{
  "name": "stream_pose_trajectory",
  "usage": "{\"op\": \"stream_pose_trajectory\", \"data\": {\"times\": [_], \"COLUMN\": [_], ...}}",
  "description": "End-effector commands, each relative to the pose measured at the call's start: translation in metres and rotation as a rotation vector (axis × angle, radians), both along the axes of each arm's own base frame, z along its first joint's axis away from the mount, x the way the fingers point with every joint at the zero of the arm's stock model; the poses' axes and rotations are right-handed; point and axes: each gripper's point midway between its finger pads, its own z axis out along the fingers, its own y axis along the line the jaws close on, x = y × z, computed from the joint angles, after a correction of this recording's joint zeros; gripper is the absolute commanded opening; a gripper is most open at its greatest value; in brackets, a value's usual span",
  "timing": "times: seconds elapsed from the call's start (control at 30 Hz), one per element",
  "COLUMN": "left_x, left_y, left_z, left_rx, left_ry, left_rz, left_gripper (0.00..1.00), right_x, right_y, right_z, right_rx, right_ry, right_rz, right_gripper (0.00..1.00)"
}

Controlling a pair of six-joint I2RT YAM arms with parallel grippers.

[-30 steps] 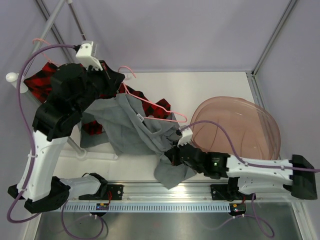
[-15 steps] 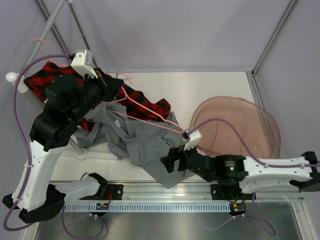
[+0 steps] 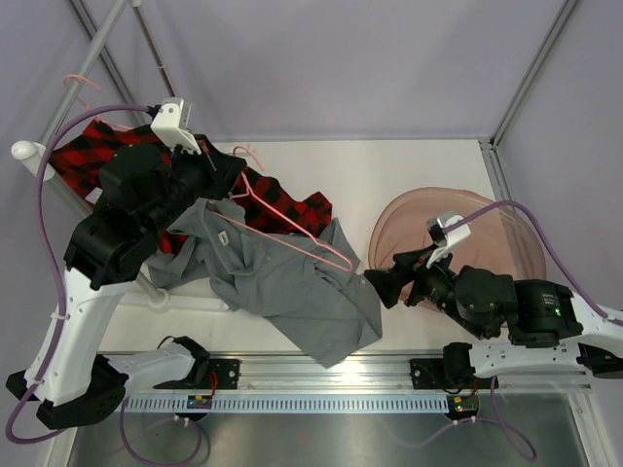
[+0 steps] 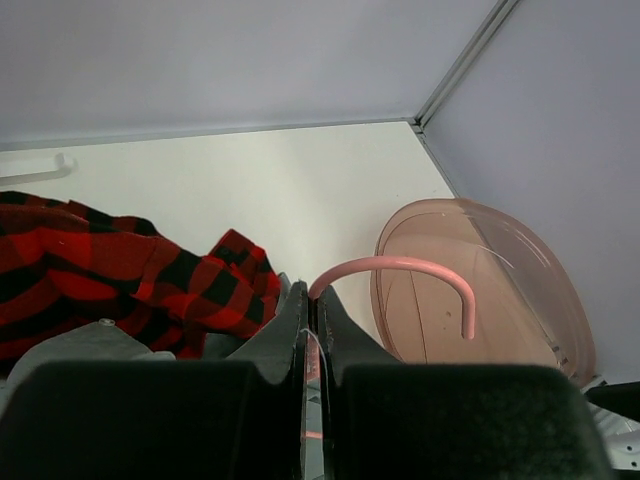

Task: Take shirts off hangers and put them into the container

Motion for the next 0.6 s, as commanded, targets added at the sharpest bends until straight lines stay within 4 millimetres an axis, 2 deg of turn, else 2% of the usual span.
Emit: {"op": "stream_pose_trajectory", "data": {"times": [0.0,0.1,0.2,0.23,0.37,0.57], "left_x": [-0.003,-0.009,-0.012,-0.011,-0.014,-0.010], "left_y": [-0.006,-0.008,-0.006,-0.005,-0.005,-0.007], "left_z": [0.004,0.001,0.000,0.000,0.005,0.010], "left_rx": [0.018,0.028,0.039,0.044,0.048,0.053], "left_ry": [-0.031,-0.027,-0.028,-0.025,-0.029,-0.038], "left_rz": [-0.024,-0.034,-0.030,-0.022,-0.029,-0.029], "left_gripper": [0.00,0.00,0.00,0.00,0.00,0.00], "right_x": [0.002,0.008,0.006,0.004,0.000,-0.006], "right_y": [0.035,0.061,0.084,0.088,0.103,0.096], "right_z": [0.052,0.069,0.085,0.087,0.074,0.058], "right_rx": [-0.074,-0.170,-0.173,-0.169,-0.207,-0.214], "right_ry": [-0.206,-0.293,-0.344,-0.347,-0.340,-0.311], "right_rz": [0.117,0.136,0.184,0.201,0.241,0.276], "right_gripper": [0.77,0.74,0.65,0.59,0.58,0.54]}}
